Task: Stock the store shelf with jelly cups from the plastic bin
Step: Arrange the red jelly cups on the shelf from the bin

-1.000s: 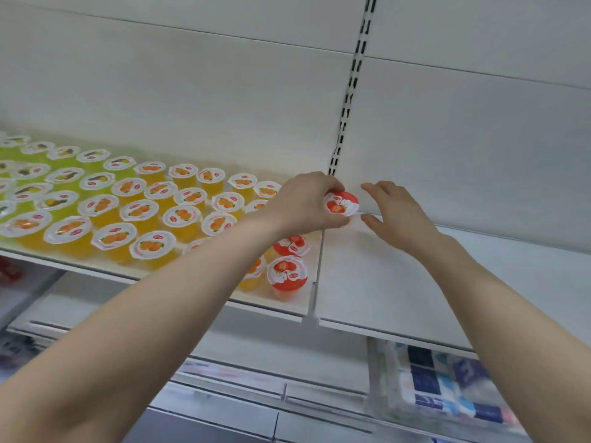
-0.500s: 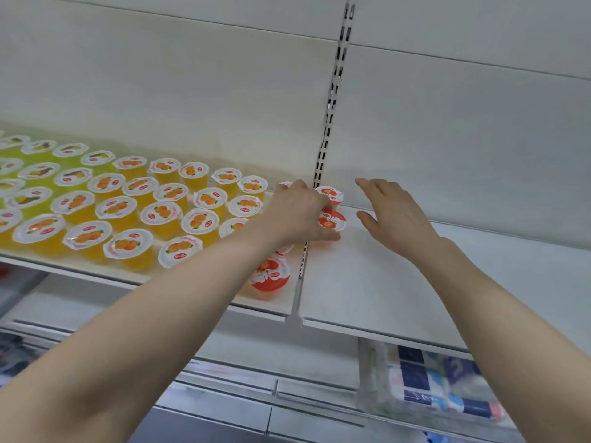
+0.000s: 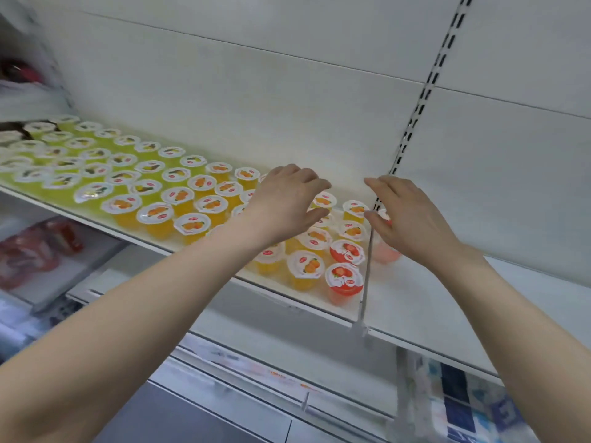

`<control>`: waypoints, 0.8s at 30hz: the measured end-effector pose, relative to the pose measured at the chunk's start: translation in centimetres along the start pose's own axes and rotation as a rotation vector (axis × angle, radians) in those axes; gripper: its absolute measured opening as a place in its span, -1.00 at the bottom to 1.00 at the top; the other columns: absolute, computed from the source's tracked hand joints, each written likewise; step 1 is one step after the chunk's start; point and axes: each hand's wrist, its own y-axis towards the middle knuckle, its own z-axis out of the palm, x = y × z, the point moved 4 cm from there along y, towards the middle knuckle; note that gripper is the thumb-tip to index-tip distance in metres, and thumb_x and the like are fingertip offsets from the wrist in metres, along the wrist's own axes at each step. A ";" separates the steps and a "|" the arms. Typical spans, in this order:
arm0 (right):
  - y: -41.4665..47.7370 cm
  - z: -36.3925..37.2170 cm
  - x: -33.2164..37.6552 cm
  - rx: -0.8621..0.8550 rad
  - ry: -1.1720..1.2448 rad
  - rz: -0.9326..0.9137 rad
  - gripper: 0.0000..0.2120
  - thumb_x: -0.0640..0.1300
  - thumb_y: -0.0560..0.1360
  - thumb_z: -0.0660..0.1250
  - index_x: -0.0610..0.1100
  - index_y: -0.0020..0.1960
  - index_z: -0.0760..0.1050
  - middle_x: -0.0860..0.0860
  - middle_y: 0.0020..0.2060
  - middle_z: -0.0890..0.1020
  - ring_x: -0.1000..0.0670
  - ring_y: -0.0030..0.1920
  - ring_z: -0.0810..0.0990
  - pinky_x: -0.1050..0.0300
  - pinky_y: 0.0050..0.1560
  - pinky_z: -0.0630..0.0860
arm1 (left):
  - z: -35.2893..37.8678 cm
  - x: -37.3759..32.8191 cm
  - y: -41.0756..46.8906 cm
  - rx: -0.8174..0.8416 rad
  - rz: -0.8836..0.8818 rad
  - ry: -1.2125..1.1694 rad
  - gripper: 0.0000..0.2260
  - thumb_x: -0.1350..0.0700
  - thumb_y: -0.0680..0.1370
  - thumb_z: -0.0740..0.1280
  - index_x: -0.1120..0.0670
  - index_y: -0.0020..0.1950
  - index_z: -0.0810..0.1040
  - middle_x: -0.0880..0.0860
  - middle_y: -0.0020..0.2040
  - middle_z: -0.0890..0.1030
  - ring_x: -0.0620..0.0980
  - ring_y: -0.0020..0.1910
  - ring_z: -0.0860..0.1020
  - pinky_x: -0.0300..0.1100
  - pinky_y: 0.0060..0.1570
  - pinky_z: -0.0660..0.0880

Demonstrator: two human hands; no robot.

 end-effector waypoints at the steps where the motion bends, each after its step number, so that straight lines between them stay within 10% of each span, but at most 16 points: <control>1: 0.8 0.1 1.5 -0.003 -0.002 -0.037 -0.50 -0.08 0.53 0.36 -0.21 0.41 0.39 -0.19 0.26 0.51 -0.25 0.24 0.48 -0.13 0.23 0.45 | -0.9 1.4 -1.1 -0.019 -0.020 0.019 -0.58 -0.14 0.54 0.30 0.00 0.34 0.50 0.02 0.23 0.56 0.11 0.20 0.48 0.00 0.19 0.36; 24: 15.6 9.2 55.2 -0.051 0.326 -0.681 -0.46 0.10 0.52 0.17 -0.22 0.36 0.44 -0.17 0.18 0.55 -0.23 0.15 0.52 -0.11 0.15 0.49 | -18.7 36.4 -43.1 0.024 -0.566 0.460 -0.64 -0.08 0.47 0.32 0.09 0.16 0.60 0.09 0.05 0.63 0.18 -0.01 0.56 0.04 -0.02 0.49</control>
